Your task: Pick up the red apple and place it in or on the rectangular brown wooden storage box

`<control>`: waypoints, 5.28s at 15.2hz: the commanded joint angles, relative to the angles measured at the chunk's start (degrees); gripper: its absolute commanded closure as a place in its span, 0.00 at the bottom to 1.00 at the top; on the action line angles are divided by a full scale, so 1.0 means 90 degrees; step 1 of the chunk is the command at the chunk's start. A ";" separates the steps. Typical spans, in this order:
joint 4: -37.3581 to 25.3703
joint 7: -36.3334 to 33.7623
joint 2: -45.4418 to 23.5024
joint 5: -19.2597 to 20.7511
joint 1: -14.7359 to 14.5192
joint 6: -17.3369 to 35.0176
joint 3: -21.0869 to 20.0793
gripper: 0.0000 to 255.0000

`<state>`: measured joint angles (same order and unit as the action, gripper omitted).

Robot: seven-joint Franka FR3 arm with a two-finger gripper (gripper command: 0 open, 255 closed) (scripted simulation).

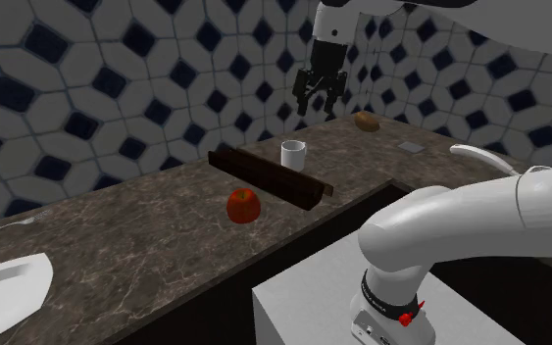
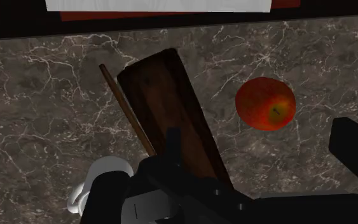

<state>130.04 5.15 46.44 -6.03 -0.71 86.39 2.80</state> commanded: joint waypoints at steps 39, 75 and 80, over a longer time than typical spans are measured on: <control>0.1398 0.3157 -0.3281 0.0328 -0.1846 0.4557 -0.0979 1.00; -0.0389 0.3145 -0.2634 0.0351 -0.1832 0.2125 -0.0898 1.00; -0.0817 0.3138 -0.2636 0.0360 -0.1827 0.1697 -0.0887 1.00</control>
<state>123.30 33.35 22.68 -2.81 -17.18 102.35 -5.24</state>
